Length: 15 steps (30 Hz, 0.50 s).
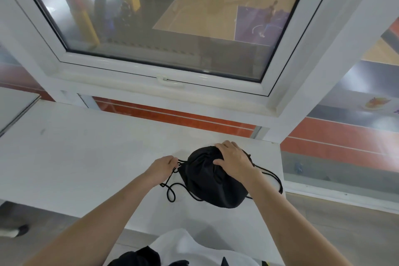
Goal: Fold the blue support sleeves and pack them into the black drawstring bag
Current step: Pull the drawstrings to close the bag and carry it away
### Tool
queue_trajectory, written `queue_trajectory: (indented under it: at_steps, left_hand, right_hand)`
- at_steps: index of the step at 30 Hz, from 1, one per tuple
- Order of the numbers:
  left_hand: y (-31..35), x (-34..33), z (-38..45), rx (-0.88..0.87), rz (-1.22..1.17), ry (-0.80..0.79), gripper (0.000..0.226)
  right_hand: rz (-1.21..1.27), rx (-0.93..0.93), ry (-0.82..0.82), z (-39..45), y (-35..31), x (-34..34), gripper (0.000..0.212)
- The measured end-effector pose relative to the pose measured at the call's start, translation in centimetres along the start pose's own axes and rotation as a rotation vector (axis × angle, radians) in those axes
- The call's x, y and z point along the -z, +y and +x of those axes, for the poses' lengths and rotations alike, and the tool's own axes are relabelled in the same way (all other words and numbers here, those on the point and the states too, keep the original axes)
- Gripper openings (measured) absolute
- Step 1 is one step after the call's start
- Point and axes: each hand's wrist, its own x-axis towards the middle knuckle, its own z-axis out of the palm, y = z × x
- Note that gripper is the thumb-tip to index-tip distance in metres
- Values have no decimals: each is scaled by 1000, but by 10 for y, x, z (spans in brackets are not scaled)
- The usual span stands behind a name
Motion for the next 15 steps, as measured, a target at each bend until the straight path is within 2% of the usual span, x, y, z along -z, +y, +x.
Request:
queue_trajectory:
  at_steps: [3, 9, 15]
  left_hand:
    - [-1, -8, -9, -6, 36, 86, 39]
    - [13, -16, -64, 21, -18, 353, 56]
    - [11, -7, -155, 102, 26, 597, 59]
  right_hand:
    - [-5, 56, 55, -10, -2, 16, 52]
    - [-126, 272, 191, -26, -26, 75, 49]
    - [-24, 574, 163, -46, -82, 100, 45]
